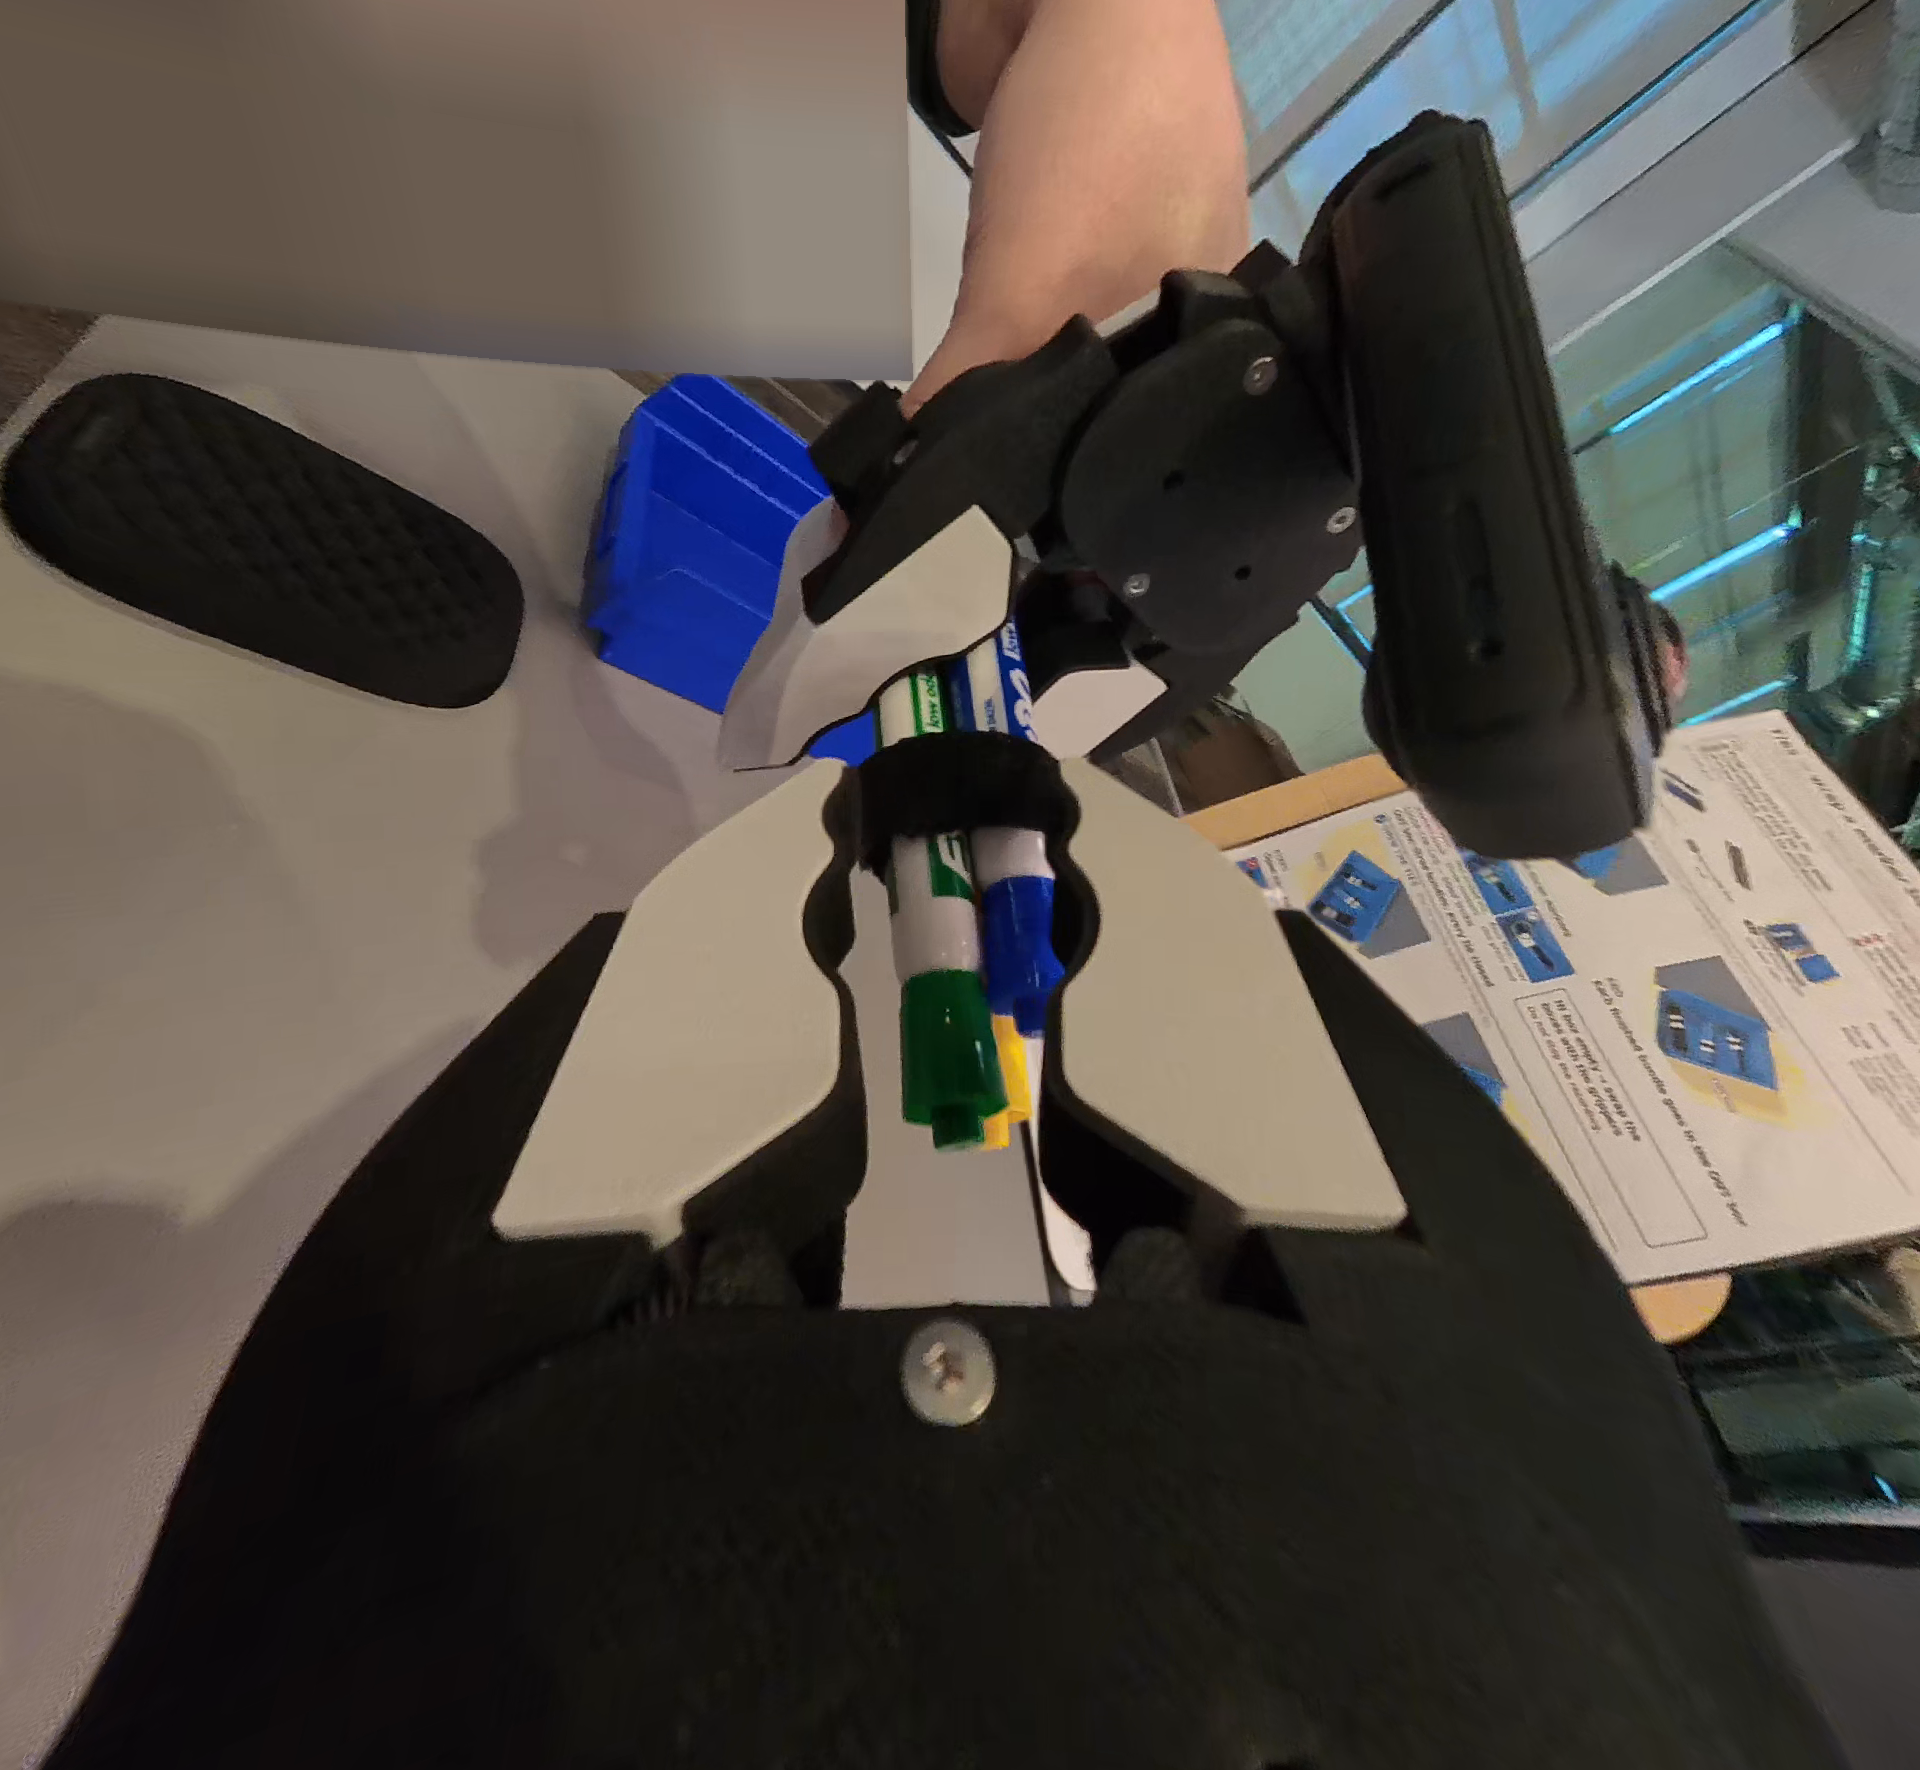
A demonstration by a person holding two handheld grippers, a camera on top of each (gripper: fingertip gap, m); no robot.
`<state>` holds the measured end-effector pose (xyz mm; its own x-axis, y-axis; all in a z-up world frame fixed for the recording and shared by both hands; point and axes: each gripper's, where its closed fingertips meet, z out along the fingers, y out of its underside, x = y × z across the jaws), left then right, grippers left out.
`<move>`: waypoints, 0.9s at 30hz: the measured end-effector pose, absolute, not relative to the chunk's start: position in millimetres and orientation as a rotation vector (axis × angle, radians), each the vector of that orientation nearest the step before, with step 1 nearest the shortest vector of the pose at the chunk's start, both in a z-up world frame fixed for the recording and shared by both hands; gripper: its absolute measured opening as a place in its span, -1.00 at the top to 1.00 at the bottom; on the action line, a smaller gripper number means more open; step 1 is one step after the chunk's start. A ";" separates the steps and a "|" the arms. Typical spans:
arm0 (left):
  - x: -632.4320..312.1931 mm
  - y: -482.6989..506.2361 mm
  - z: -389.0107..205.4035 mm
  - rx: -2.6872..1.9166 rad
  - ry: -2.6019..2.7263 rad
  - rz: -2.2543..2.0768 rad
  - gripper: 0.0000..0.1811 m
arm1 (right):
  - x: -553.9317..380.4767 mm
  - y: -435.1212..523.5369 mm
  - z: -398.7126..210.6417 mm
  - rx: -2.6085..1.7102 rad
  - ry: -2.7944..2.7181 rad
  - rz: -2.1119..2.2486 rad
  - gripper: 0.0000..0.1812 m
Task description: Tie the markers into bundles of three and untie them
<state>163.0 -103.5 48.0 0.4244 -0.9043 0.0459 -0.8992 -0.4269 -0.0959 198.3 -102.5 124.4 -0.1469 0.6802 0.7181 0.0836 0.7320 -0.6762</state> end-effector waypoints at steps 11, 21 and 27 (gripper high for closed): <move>160.4 -92.5 50.4 -2.589 1.549 -0.120 0.52 | 228.3 -93.9 140.8 -0.846 -1.312 0.832 0.58; 165.3 -42.0 44.2 -2.595 1.295 -0.028 0.51 | 212.2 -44.1 72.5 -1.282 -0.289 1.865 0.19; 178.6 -35.2 34.6 -2.616 1.243 -0.125 0.52 | 191.8 -27.2 83.5 -1.156 -0.045 2.056 0.11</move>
